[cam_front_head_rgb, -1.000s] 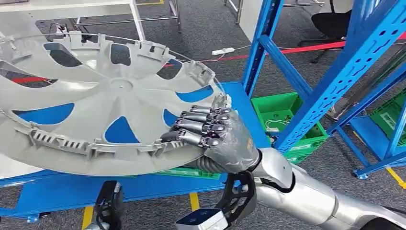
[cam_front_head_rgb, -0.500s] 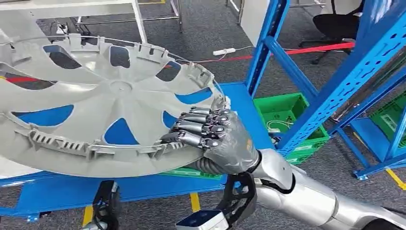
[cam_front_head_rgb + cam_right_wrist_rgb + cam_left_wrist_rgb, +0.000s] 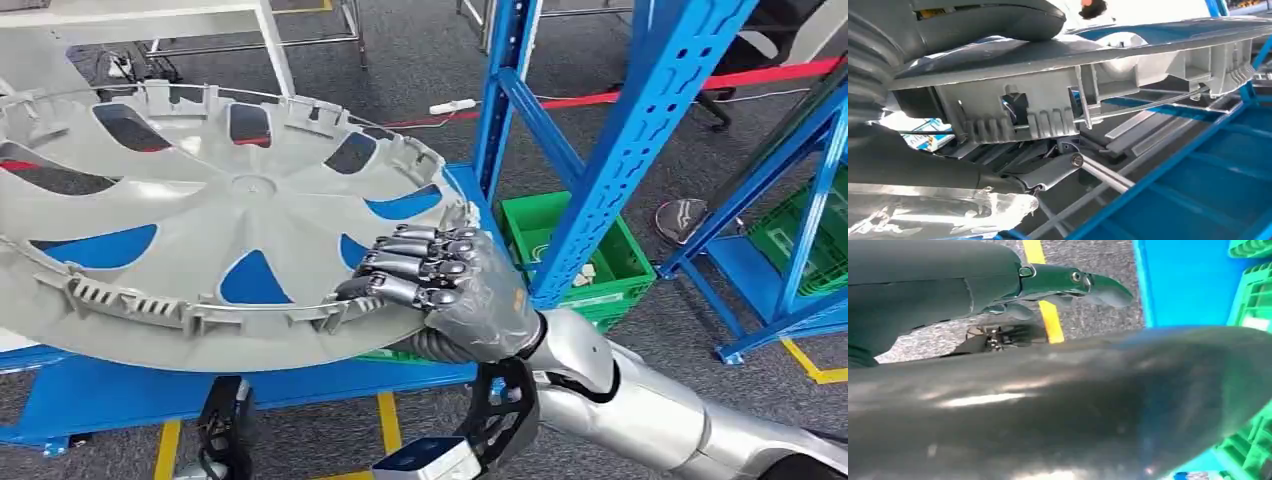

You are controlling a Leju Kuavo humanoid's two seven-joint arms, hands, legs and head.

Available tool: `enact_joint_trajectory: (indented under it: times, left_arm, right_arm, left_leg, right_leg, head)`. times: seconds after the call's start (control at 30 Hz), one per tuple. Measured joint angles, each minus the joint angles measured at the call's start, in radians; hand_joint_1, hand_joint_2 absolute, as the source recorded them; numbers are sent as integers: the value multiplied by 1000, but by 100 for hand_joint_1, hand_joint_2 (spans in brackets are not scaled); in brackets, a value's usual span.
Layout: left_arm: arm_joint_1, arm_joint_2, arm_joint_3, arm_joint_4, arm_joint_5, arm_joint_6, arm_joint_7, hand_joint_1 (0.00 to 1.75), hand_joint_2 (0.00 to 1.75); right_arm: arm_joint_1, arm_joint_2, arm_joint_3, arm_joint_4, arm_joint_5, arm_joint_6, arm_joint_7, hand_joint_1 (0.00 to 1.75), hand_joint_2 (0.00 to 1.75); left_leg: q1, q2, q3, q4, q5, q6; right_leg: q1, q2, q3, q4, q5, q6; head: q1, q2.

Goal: Take the parts from the cabinet and place them on the table.

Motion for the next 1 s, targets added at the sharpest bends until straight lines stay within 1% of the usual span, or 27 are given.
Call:
enact_joint_trajectory:
  times: [0.03,0.07,0.1,0.13,0.2,0.23,0.27,0.3,0.33,0.4,0.43,0.47,0.5,0.53,0.57,0.6,0.63,0.67,0.73,0.77,0.8,0.83,0.87,0.9,0.93,0.97,1.0]
  left_arm:
    - [0,0,-1,0,0,1,0,0,0]
    - [0,0,-1,0,1,2,0,0,0]
    - [1,2,-2,0,2,3,0,0,0]
    - [3,4,-2,0,2,4,0,0,0]
    - [2,7,-2,0,2,5,0,0,0]
    - [1,8,-2,0,2,5,0,0,0]
    - [0,6,-2,0,2,5,0,0,0]
    - [-3,-8,-2,-1,2,4,0,0,0]
    - [-6,-3,-2,-1,2,4,0,0,0]
    - [-3,-8,-2,-2,2,4,0,0,0]
    - [0,-9,-2,-2,3,4,0,0,0]
    - [2,-8,-2,-2,3,4,0,0,0]
    - [4,-8,-2,-2,3,4,0,0,0]
    - [3,-7,-2,-2,3,4,0,0,0]
    - [3,-6,-2,-2,3,4,0,0,0]
    - [3,-4,-2,-2,3,5,0,0,0]
    - [4,-2,-2,-2,5,5,0,0,0]
    - [3,-1,-2,-2,5,5,0,0,0]
    - [3,0,-2,-2,5,5,0,0,0]
    - [2,-3,-2,-3,5,5,0,0,0]
    - [0,-6,-1,-5,5,5,0,0,0]
    - [-2,-7,-2,-6,5,4,0,0,0]
    - [-3,0,-2,-6,5,2,0,0,0]
    - [-3,-4,-2,-6,7,2,0,0,0]
    - [0,-2,-2,-6,9,2,0,0,0]
    - [1,2,-2,-6,9,3,0,0,0]
    - [1,3,-2,-6,10,3,0,0,0]
  right_arm:
    - [1,0,0,0,0,0,0,175,175]
    - [2,0,0,0,0,0,0,175,175]
    - [4,0,0,0,0,0,0,175,175]
    - [5,0,0,0,0,0,0,175,175]
    - [6,-2,0,0,-2,0,0,175,175]
    - [6,-2,0,0,-2,0,0,175,175]
    - [6,-2,0,0,-1,0,0,175,175]
    - [4,-4,0,-2,-1,0,0,175,175]
    - [1,-4,0,-4,0,0,2,175,175]
    - [0,-5,0,-7,0,1,0,175,175]
    - [1,-5,0,-7,-1,1,0,175,175]
    - [2,-7,0,-7,-2,1,0,175,175]
    - [2,-8,0,-7,-1,1,-1,175,175]
    - [-1,-8,0,-7,-2,1,-1,175,175]
    - [0,-8,0,-7,-2,1,-1,175,175]
    - [1,-8,0,-7,-2,0,-1,175,175]
    - [2,-8,0,-7,-2,0,-1,175,175]
    - [2,-9,0,-7,-2,0,0,175,175]
    - [1,-9,0,-8,-2,0,1,175,175]
    - [1,-9,0,-11,-2,0,1,175,175]
    - [-1,-9,0,-18,-2,0,1,175,175]
    - [-4,-10,0,-18,-3,-1,0,175,175]
    - [-2,-10,0,-19,-5,0,0,175,175]
    - [-2,-10,0,-19,-5,0,0,175,175]
    - [-2,-10,0,-19,-4,1,0,175,175]
    - [-2,-10,0,-19,-6,1,2,175,175]
    - [-2,-10,0,-19,-8,2,2,175,175]
  left_leg:
    - [-8,0,-35,97,-59,2]
    - [-14,-1,-64,184,-102,2]
    - [-17,-1,-80,243,-122,3]
    - [-19,0,-73,256,-116,3]
    - [-17,0,-1,173,-52,-1]
    - [-14,1,58,92,-23,-8]
    - [-6,2,108,25,-27,-20]
    - [-8,-4,134,-20,-49,-27]
    - [10,-6,119,-11,-54,0]
    - [14,-7,93,16,-54,1]
    - [15,-7,77,31,-54,2]
    - [10,-8,69,29,-47,22]
    - [3,-9,62,28,-40,29]
    - [-6,-9,53,27,-32,31]
    - [-15,-9,45,27,-25,33]
    - [-28,-8,37,27,-19,40]
    - [-41,-8,29,27,-12,48]
    - [-58,-8,21,27,-6,58]
    - [-92,-9,7,23,9,79]
    - [-95,-9,7,17,18,90]
    - [-108,-14,-1,16,23,83]
    - [-103,-16,-4,17,35,92]
    - [-102,-17,-5,14,44,87]
    - [-98,-18,-9,14,49,88]
    - [-104,-19,-12,11,57,85]
    - [-106,-17,-20,20,38,82]
    - [-106,-16,-34,48,-11,71]
  right_leg:
    - [1,-2,-11,-1,8,-1]
    - [3,-4,-24,2,15,-1]
    - [4,-4,-36,4,23,0]
    - [3,-5,-48,5,32,3]
    - [-5,-5,-71,9,48,17]
    - [-12,-6,-83,16,54,27]
    - [-10,-6,-90,27,56,35]
    - [1,-4,-114,35,57,42]
    - [7,-2,-122,44,63,50]
    - [10,1,-132,46,69,69]
    - [7,2,-134,51,67,79]
    - [6,-6,-149,88,21,77]
    - [3,-14,-174,156,-35,76]
    - [3,-16,-206,248,-95,73]
    - [6,-19,-233,331,-137,69]
    - [12,-20,-249,395,-165,60]
    - [20,-19,-245,414,-168,47]
    - [32,-18,-219,391,-152,25]
    - [69,-9,-109,247,-106,-43]
    - [97,2,-45,164,-93,-85]
    - [110,9,16,97,-108,-118]
    - [106,10,15,81,-96,-91]
    - [109,13,2,79,-86,-87]
    - [110,13,8,75,-80,-84]
    - [103,9,2,61,-66,-82]
    - [91,3,7,47,-50,-70]
    - [87,4,-4,43,-39,-73]
  head:
    - [-5,0]
    - [-5,0]
    - [-5,0]
    - [-5,0]
    - [-5,0]
    - [-6,0]
    - [-10,0]
    - [-27,0]
    - [-22,0]
    - [-1,0]
    - [-3,0]
    - [2,0]
    - [15,0]
    - [18,0]
    - [20,0]
    - [21,0]
    - [21,0]
    - [21,0]
    - [21,0]
    - [19,0]
    - [16,0]
    - [17,0]
    - [15,0]
    - [17,0]
    - [15,0]
    - [19,0]
    - [15,0]
